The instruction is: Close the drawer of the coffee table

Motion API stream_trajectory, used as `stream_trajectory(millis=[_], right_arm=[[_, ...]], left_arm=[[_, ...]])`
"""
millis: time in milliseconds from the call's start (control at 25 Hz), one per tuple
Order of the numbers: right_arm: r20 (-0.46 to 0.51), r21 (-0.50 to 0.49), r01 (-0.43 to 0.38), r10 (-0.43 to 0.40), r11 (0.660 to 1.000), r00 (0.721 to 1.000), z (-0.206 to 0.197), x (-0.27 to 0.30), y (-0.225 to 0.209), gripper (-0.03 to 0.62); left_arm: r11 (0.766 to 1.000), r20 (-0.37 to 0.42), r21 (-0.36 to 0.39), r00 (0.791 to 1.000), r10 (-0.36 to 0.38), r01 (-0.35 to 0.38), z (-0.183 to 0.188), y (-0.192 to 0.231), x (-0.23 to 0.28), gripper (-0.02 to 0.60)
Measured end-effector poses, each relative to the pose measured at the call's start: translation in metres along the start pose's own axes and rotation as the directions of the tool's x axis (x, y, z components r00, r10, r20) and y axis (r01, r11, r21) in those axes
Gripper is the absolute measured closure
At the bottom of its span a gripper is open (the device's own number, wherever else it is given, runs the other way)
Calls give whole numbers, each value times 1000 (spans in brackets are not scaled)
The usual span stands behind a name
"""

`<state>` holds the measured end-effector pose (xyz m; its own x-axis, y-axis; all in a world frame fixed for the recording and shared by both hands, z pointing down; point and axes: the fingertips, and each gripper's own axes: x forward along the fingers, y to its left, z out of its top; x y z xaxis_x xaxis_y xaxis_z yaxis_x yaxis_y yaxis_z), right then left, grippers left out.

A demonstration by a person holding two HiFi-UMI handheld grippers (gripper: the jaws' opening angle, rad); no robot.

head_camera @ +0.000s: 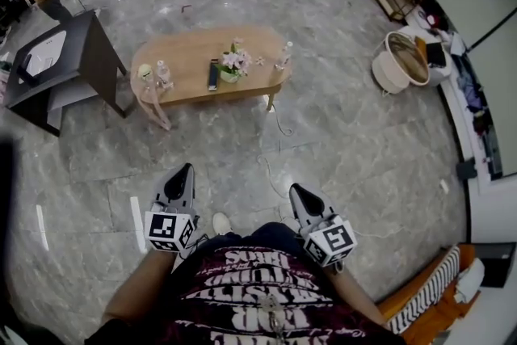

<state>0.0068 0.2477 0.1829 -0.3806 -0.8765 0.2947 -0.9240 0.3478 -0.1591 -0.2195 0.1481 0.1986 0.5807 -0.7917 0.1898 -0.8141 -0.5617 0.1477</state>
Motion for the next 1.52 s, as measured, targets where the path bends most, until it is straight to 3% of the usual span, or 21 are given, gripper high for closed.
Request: stream_trajectory(millis=[360, 920, 1520], right_arm=[[-7, -9, 35, -35, 999, 999, 6, 4, 2, 559], [5, 6, -80, 80, 997, 997, 10, 38, 6, 559], [-9, 94, -53, 54, 994, 998, 8, 57, -93, 559]], left_arm=[[998, -8, -54, 1000, -20, 19, -5, 13, 16, 560], [996, -66, -51, 996, 67, -71, -17, 36, 13, 560], [999, -161, -30, 986, 40, -45, -29, -2, 106, 560]])
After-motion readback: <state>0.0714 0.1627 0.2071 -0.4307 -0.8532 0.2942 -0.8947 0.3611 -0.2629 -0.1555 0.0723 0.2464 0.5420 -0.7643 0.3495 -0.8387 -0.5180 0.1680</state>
